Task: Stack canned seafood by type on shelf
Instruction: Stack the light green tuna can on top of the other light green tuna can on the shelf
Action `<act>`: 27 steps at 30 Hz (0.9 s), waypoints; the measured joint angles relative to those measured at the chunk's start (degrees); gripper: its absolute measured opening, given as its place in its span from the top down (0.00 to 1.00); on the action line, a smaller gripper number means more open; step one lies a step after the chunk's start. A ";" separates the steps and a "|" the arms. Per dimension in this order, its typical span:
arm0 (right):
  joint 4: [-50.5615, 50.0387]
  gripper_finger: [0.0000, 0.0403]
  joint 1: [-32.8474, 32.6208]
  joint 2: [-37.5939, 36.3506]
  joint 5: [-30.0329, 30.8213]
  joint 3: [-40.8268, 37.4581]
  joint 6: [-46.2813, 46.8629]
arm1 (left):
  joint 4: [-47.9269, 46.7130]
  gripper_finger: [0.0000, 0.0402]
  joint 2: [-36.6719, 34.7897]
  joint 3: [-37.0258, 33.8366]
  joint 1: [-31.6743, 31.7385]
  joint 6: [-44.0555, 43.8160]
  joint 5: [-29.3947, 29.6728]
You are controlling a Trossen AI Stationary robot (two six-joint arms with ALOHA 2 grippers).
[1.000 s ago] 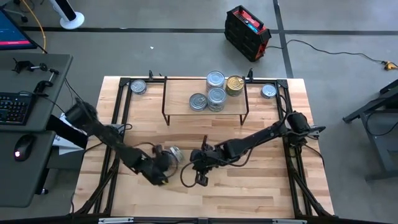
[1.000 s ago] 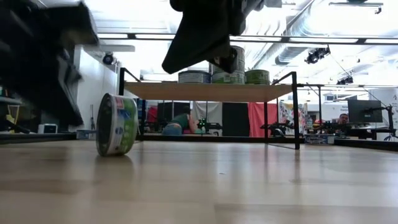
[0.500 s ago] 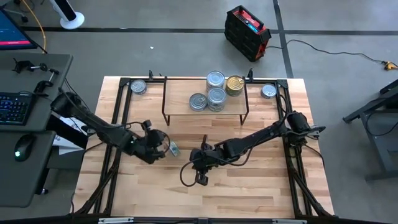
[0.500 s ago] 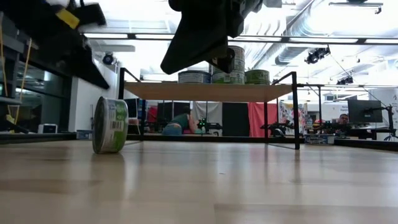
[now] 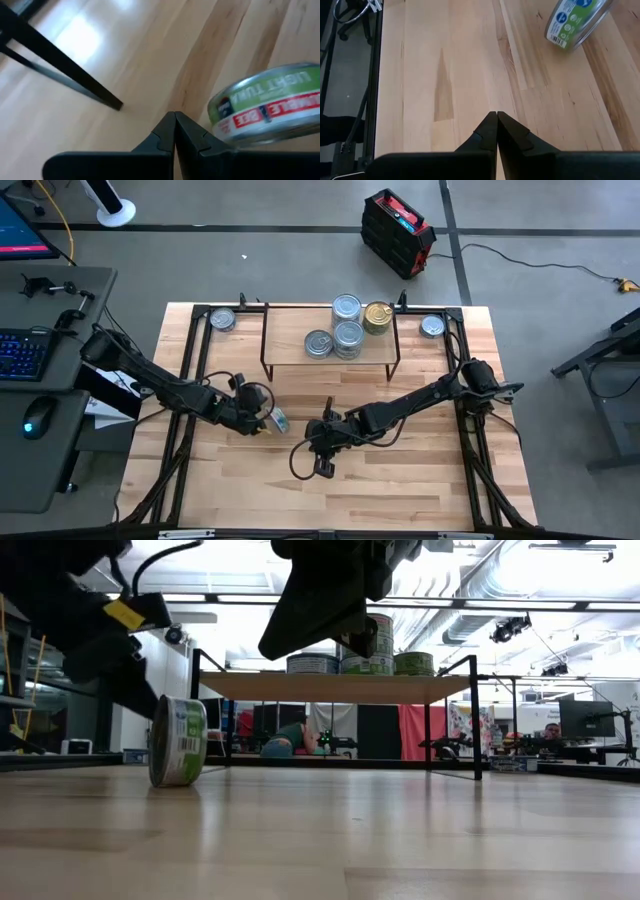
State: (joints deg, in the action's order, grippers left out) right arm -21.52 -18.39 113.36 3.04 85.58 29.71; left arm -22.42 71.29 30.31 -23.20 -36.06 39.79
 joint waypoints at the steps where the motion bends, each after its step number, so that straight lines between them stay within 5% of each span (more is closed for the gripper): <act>1: 0.00 1.00 0.00 0.00 0.00 0.00 0.00 | 0.34 1.00 0.00 -0.32 -0.06 -0.60 -0.60; 27: 8.07 1.00 0.13 0.35 1.41 -0.04 -1.17 | 16.08 1.00 -0.04 -4.12 -0.06 -1.41 -6.29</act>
State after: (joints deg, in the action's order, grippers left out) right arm -13.45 -18.26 113.71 4.45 85.54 28.54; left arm -6.34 71.24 26.19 -23.27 -37.47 33.50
